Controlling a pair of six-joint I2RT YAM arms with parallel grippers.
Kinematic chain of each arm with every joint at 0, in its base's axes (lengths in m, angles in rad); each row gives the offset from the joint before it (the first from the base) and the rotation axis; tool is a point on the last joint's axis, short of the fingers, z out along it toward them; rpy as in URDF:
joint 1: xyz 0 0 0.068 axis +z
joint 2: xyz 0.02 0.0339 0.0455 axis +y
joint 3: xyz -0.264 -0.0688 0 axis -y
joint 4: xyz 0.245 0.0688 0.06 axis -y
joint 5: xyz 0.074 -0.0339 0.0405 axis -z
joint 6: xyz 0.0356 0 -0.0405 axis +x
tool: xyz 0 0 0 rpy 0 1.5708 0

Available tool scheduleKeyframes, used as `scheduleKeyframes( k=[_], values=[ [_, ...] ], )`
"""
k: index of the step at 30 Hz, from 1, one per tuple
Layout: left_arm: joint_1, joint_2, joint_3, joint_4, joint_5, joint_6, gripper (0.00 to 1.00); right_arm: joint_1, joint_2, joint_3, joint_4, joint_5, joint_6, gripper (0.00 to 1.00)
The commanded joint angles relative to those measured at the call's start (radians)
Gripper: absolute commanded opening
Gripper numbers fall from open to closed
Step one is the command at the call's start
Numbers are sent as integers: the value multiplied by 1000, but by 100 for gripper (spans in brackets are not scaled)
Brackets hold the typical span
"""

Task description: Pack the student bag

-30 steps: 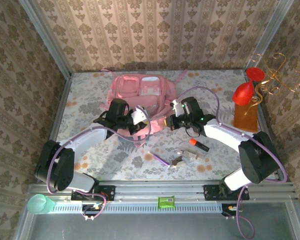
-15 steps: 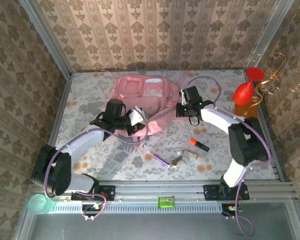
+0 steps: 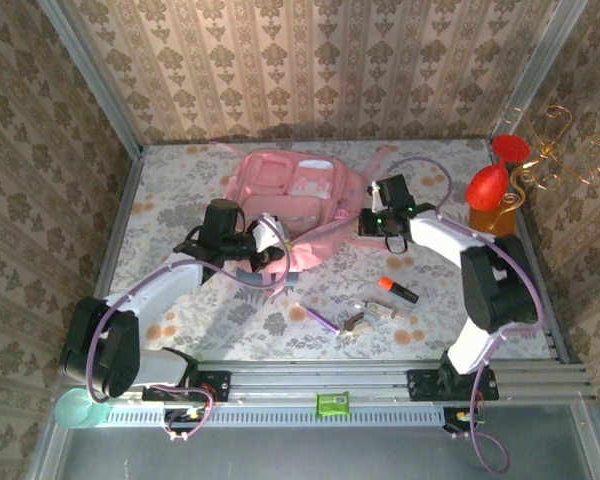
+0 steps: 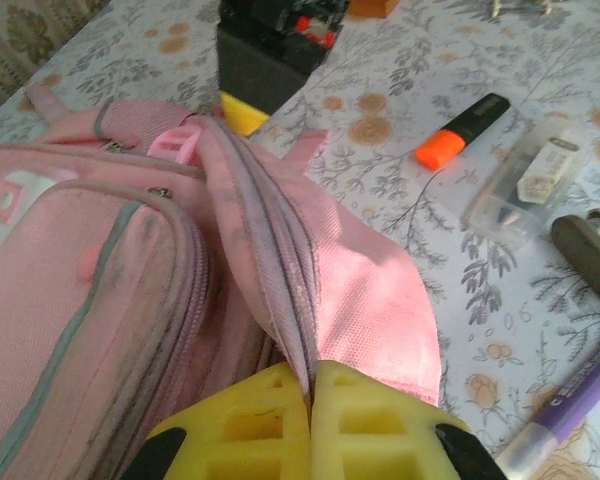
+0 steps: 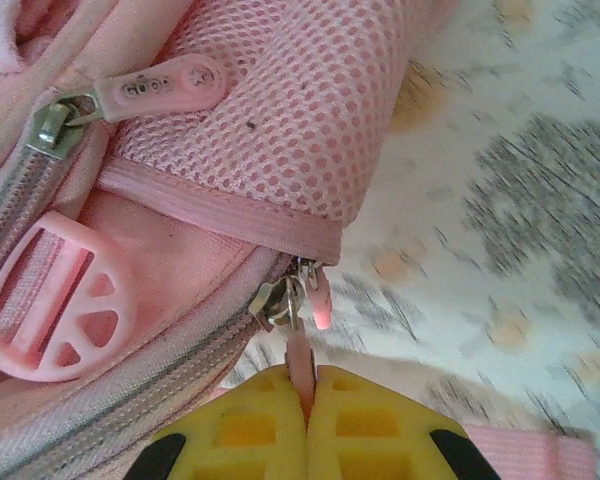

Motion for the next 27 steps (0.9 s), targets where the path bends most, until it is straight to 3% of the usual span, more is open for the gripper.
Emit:
scheduleKeyframes(
  k=[1,5,10,15,18,22,27],
  values=[
    [9,26,56,29,55,15,0,-54,-139,-119,-28,159,65,0],
    [10,68,88,1,24,36,0,-33,-260,-251,-23,163,109,0],
    [80,154,165,-14,-125,17,0,89,-376,-320,18,193,180,0],
    [143,226,228,6,-245,-60,4,229,-334,-314,120,248,247,0],
    [172,259,248,15,-311,-126,17,270,-229,-269,156,224,252,1],
    [185,282,269,-18,-430,-224,39,277,-159,-229,121,187,215,21],
    [187,201,201,26,-611,-428,53,240,-295,-243,-24,311,128,40]
  ],
)
